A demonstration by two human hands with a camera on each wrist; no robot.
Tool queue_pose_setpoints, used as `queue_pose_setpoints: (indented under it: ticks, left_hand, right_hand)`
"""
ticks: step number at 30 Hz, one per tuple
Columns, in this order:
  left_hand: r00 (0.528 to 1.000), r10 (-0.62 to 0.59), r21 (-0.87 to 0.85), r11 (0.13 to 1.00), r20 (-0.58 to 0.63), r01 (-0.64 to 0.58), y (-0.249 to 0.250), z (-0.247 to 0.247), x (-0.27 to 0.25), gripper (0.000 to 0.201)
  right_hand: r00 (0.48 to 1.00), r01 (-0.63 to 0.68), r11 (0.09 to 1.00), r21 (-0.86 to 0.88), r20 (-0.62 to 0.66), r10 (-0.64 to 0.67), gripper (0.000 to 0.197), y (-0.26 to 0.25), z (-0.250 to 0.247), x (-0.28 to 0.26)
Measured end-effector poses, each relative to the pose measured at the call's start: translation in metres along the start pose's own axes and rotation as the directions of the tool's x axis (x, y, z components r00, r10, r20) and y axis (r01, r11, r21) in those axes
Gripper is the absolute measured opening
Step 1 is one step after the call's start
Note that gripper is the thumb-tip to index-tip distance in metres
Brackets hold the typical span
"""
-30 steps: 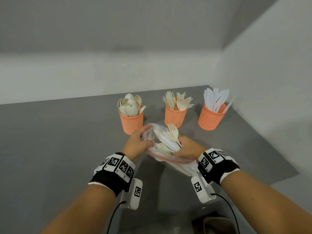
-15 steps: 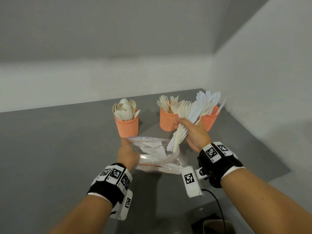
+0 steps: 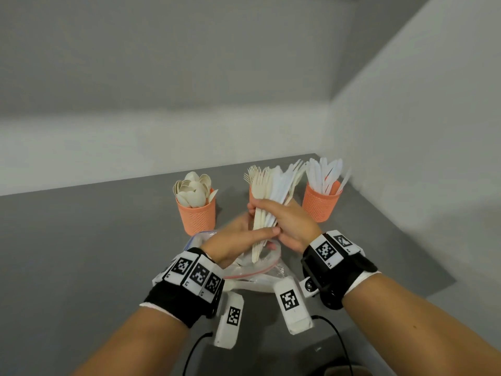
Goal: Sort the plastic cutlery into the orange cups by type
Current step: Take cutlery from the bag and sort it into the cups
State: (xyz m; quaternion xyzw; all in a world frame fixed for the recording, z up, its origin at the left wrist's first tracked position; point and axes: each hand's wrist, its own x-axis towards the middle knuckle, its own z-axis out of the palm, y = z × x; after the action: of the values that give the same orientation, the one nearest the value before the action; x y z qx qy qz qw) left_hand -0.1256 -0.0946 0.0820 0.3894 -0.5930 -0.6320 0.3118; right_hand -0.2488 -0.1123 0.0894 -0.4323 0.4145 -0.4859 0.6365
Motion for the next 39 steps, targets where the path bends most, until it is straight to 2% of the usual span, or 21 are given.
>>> queue_pose_setpoints:
  ticks: [2,3,5,8,11,13,15,17,18,20,23,25,28,32,34,36,39]
  left_hand:
    - [0.999,0.000,-0.021,1.000,0.043,0.001,0.000,-0.001,0.000,0.012]
    - [0.998,-0.010,-0.019,1.000,0.058,0.011,-0.001,-0.001,-0.001,0.013]
    - [0.995,-0.019,-0.027,0.999,0.096,0.022,-0.003,-0.002,-0.002,0.017]
    - [0.995,0.024,-0.104,0.994,0.095,-0.015,-0.004,-0.002,0.000,0.013]
    - [0.997,0.057,-0.211,0.976,0.053,-0.045,-0.007,-0.002,0.005,0.017]
    - [0.997,0.078,-0.259,0.963,0.019,-0.070,-0.009,-0.001,0.005,0.016]
    - [0.996,0.067,-0.280,0.957,-0.055,-0.080,-0.009,0.000,0.006,0.020]
    - [0.987,0.045,-0.296,0.951,-0.152,-0.089,-0.008,-0.002,0.008,0.024]
    - [0.982,0.039,-0.307,0.947,-0.186,-0.096,-0.007,-0.003,0.009,0.025]
    - [0.978,0.036,-0.331,0.938,-0.205,-0.104,-0.008,-0.002,0.011,0.024]
    - [0.979,0.039,-0.360,0.926,-0.200,-0.111,-0.010,-0.001,0.012,0.021]
    - [0.977,0.054,-0.376,0.917,-0.205,-0.130,-0.011,0.000,0.012,0.025]
    - [0.970,0.091,-0.339,0.926,-0.224,-0.165,-0.009,0.000,0.012,0.025]
    - [0.973,0.102,-0.299,0.940,-0.207,-0.162,-0.010,0.002,0.013,0.033]
    - [0.977,0.087,-0.310,0.939,-0.197,-0.146,-0.012,0.002,0.013,0.031]
    - [0.977,0.055,-0.333,0.935,-0.204,-0.122,-0.014,0.000,0.014,0.023]
    - [0.975,0.006,-0.352,0.932,-0.220,-0.085,-0.017,-0.003,0.016,0.021]
  right_hand:
    - [0.997,-0.031,0.986,-0.163,0.061,0.041,0.018,-0.007,0.002,-0.003]
    - [0.994,-0.027,0.971,-0.238,0.093,0.050,0.024,-0.010,0.002,-0.004]
    - [0.987,-0.012,0.940,-0.342,0.146,0.066,0.023,-0.016,0.001,-0.006]
    - [0.957,-0.067,0.902,-0.427,0.229,0.179,0.021,-0.018,0.001,-0.006]
    - [0.952,-0.099,0.899,-0.427,0.222,0.210,0.030,-0.020,0.000,-0.005]
    - [0.975,-0.053,0.913,-0.405,0.178,0.135,0.032,-0.020,-0.003,-0.003]
    - [0.999,0.028,0.920,-0.391,0.036,-0.014,0.039,-0.016,-0.008,-0.001]
    - [0.971,0.136,0.887,-0.441,-0.117,-0.207,0.038,-0.009,-0.013,0.004]
    - [0.952,0.176,0.862,-0.475,-0.140,-0.272,0.032,-0.006,-0.014,0.004]
    - [0.945,0.202,0.816,-0.541,-0.113,-0.308,0.020,-0.003,-0.013,0.004]
    - [0.948,0.189,0.784,-0.592,-0.099,-0.303,0.013,-0.001,-0.011,0.007]
    - [0.955,0.173,0.789,-0.590,-0.094,-0.280,0.012,0.001,-0.010,0.008]
    - [0.967,0.157,0.768,-0.621,-0.059,-0.246,0.022,0.004,-0.008,0.008]
    - [0.975,0.137,0.765,-0.629,-0.049,-0.215,0.011,0.002,-0.006,0.007]
    - [0.983,0.133,0.802,-0.583,-0.024,-0.180,0.007,0.001,-0.003,0.003]
    - [0.987,0.138,0.869,-0.476,-0.008,-0.162,0.015,0.002,-0.003,0.001]
    - [0.987,0.089,0.936,-0.339,-0.099,-0.130,0.025,0.001,-0.005,0.003]
